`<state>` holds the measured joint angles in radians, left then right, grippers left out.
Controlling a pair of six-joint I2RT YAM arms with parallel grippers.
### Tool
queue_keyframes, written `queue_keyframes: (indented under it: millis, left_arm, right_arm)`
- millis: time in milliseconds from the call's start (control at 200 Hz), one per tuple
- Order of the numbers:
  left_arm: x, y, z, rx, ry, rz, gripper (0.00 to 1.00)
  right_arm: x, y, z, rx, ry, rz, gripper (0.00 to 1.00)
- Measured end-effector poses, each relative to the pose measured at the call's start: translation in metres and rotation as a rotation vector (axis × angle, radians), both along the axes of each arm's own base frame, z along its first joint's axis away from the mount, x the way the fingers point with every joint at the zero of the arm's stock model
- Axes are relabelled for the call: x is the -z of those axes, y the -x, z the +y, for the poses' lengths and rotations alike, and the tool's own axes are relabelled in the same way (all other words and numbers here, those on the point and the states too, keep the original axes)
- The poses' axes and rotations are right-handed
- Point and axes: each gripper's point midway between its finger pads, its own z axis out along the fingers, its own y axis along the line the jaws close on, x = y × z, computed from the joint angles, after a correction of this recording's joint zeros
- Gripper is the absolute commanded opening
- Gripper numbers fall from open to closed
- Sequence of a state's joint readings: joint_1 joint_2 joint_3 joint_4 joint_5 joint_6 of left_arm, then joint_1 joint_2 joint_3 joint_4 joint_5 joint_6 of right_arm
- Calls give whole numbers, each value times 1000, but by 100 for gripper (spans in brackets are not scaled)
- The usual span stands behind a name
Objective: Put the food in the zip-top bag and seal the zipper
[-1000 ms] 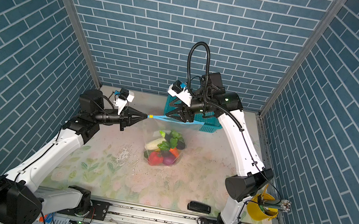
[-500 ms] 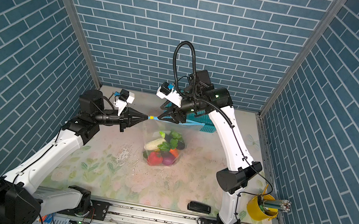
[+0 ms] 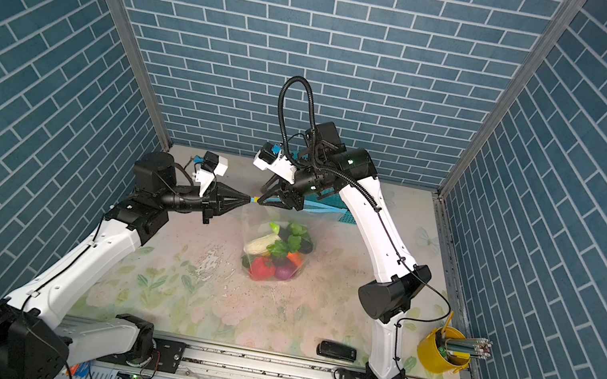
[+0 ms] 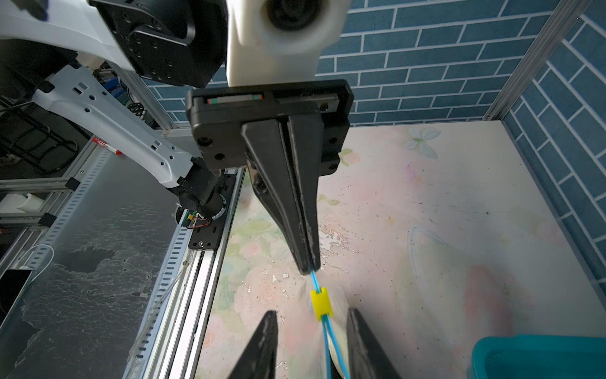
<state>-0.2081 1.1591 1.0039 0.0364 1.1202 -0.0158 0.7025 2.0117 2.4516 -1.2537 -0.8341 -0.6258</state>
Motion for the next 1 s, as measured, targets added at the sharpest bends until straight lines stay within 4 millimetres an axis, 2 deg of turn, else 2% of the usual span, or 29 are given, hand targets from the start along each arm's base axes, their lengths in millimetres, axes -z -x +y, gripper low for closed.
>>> queue_keyframes:
  millis: [110,340,525,835,1000]
  left_arm:
    - [0,0,0,0,-1,-2,0]
    - [0,0,0,1,-1,-5,0]
    - [0,1,0,1,-1,-6,0]
    - [0,1,0,1,-2,-7,0]
    - [-1,2,1,0,-3,-13,0]
  right_arm:
    - [1,1,2,-9,-6,1,28]
    - [5,1,6,-23,-5,11,40]
    - [6,1,6,-26,-5,15,40]
    - [9,2,10,-39,-8,31,33]
    - [11,2,11,-44,-7,30,26]
